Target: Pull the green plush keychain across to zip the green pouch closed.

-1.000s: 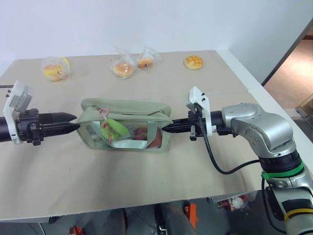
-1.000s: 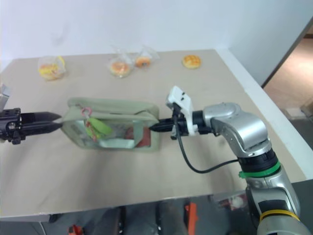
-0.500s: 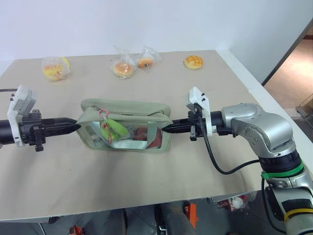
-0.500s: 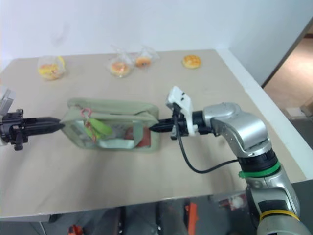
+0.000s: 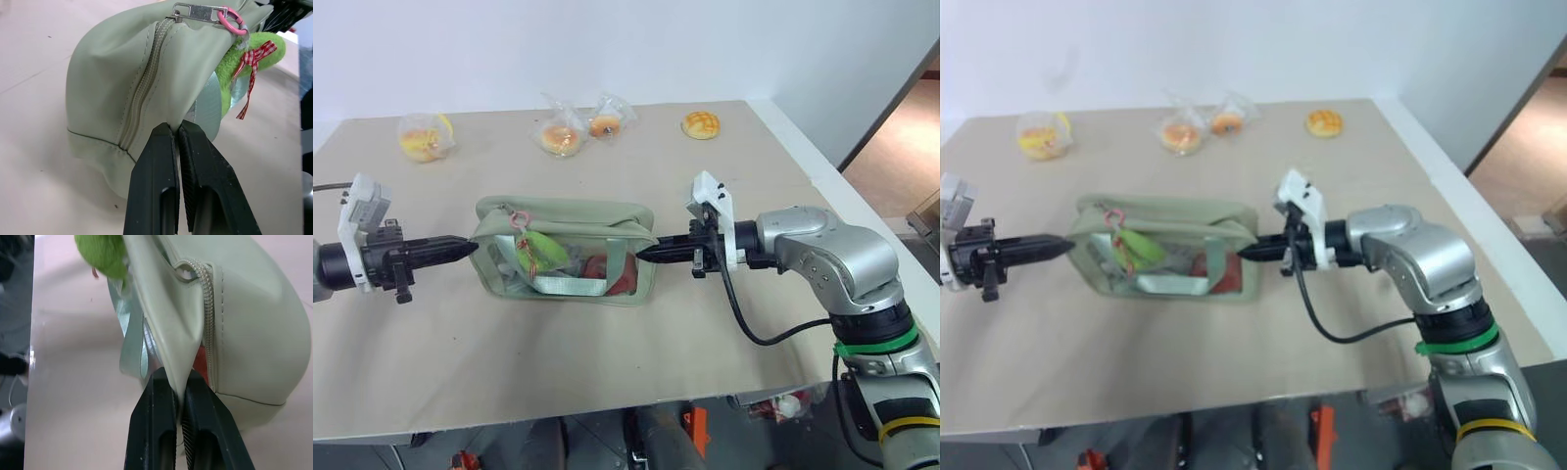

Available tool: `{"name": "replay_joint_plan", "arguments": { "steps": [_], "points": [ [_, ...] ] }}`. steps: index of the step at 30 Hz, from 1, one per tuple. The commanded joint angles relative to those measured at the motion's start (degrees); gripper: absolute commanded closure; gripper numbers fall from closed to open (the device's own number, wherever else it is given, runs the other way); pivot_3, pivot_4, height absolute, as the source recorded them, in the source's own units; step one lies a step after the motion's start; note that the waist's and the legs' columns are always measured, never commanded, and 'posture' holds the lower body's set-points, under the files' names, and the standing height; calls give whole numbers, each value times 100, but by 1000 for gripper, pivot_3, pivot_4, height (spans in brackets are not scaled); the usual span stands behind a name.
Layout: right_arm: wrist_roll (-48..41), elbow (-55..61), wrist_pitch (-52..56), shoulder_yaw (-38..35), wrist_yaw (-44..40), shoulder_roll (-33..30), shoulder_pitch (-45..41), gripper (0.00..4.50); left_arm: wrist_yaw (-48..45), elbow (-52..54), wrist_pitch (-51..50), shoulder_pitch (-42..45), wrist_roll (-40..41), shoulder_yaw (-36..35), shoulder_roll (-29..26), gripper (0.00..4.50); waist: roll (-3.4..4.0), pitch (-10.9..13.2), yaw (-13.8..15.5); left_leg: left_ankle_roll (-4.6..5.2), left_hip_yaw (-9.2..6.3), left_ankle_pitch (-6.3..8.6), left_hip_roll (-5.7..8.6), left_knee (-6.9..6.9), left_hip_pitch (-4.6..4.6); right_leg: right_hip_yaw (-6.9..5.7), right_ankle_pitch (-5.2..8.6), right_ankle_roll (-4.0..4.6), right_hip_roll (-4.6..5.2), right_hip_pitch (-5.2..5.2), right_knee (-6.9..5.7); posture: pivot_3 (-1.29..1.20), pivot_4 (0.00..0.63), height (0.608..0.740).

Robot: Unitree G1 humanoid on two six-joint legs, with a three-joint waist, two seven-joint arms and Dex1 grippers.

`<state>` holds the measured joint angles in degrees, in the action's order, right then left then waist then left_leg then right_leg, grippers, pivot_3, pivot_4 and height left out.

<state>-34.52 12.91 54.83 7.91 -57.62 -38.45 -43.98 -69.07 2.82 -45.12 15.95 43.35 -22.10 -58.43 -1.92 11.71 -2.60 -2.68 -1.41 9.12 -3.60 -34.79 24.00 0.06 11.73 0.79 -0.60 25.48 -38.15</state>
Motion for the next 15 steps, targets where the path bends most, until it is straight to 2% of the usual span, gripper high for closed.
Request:
{"name": "replay_joint_plan", "arguments": {
  "steps": [1, 4, 6, 7, 10, 15],
  "points": [
    [-587, 271, 85, -700, -108, -45, -286, 3137, 98, 48, -50, -161, -39, 185, 159, 4500, 0, -1, 4, 0, 3, 0, 0, 0, -1, 2, 0, -1, 0, -2, 0, 0, 150, 740],
    [-812, 277, 234, -872, -151, -168, -308, 2092, 134, 84, -44, -268, -10, 178, 268, 4500, -1, -2, 6, 0, 5, 0, 0, 0, -3, 4, -1, -2, 1, -4, 1, 0, 150, 740],
    [-898, 340, 221, -941, -246, -300, -249, 1578, 170, 76, -49, -278, 15, 172, 314, 4500, -1, -2, 13, 0, 5, 0, 0, 1, -9, 3, -1, -2, 2, -11, 3, 0, 150, 740],
    [-1163, 386, 244, -1201, -357, -377, -257, 1149, 200, 124, -50, -312, 30, 175, 363, 4500, -1, -2, 16, 0, 9, 0, 0, 1, -14, 6, -1, -2, 3, -12, 3, 0, 150, 740],
    [-1736, 394, 429, -1698, -249, -435, -654, 1149, 259, 226, -46, -383, 51, 190, 479, 4500, 3, 0, 20, 0, 15, 0, 1, 0, -17, 12, -2, -5, 4, -13, 3, 0, 150, 740],
    [-2051, 337, 1448, -1224, 851, 258, -1521, 1149, 335, 217, -24, -326, 59, 232, 568, 4500, 3, -4, 6, -2, 24, 2, 0, 3, -49, 24, -5, -7, 3, -28, 3, 0, 150, 740]
  ]
}}
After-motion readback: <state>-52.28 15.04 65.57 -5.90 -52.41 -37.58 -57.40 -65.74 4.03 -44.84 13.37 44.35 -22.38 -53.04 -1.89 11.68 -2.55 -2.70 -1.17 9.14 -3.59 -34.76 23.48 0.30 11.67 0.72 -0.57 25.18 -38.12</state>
